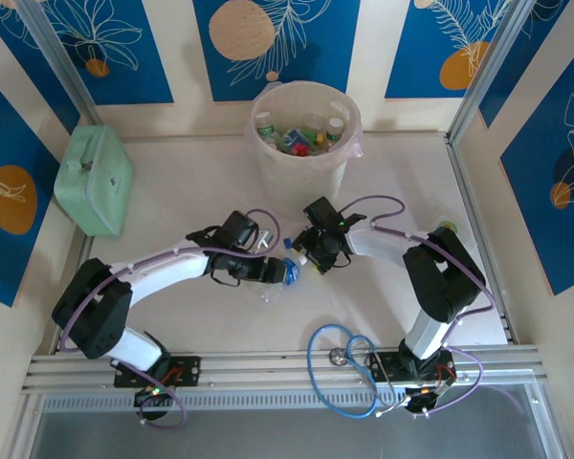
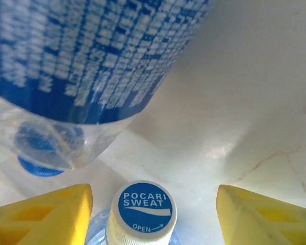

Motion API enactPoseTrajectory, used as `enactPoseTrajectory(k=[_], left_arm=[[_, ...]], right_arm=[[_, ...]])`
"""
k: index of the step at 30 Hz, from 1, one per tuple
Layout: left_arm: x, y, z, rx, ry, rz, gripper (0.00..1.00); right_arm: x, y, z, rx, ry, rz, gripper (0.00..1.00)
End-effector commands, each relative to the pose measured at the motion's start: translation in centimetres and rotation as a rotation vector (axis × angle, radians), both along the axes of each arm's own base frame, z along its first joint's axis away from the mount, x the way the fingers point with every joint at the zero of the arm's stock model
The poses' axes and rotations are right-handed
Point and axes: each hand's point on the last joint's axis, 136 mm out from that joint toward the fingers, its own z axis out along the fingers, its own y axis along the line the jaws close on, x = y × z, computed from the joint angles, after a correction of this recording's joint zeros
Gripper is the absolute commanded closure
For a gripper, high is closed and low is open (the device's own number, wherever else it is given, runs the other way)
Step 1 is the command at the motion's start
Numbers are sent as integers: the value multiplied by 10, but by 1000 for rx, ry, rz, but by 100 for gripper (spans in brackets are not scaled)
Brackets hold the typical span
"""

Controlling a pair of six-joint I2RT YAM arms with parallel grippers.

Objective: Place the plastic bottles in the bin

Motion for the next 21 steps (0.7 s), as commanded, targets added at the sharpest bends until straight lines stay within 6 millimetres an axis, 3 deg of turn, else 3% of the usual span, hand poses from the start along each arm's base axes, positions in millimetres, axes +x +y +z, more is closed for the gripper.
enactPoseTrajectory(k=[1,7,11,16,21], left_arm=[[-13,0,6,45,-2,-112,17],[-21,-2,-6,133,5,-216,13],[-31,-10,-24,219,39,-325,12],[-31,-18,-34,299,10,-384,20],[-28,-29,-18,246,-42,-378,34]], right_arm=[[0,-8,29,-1,-54,0,33],[-7,-41,61,-12,-101,-34,30],[-23,-66,75,-12,-113,-57,30],[-48,-95,86,24,-134,-99,31],[-66,-116,94,81,-169,-133,31]])
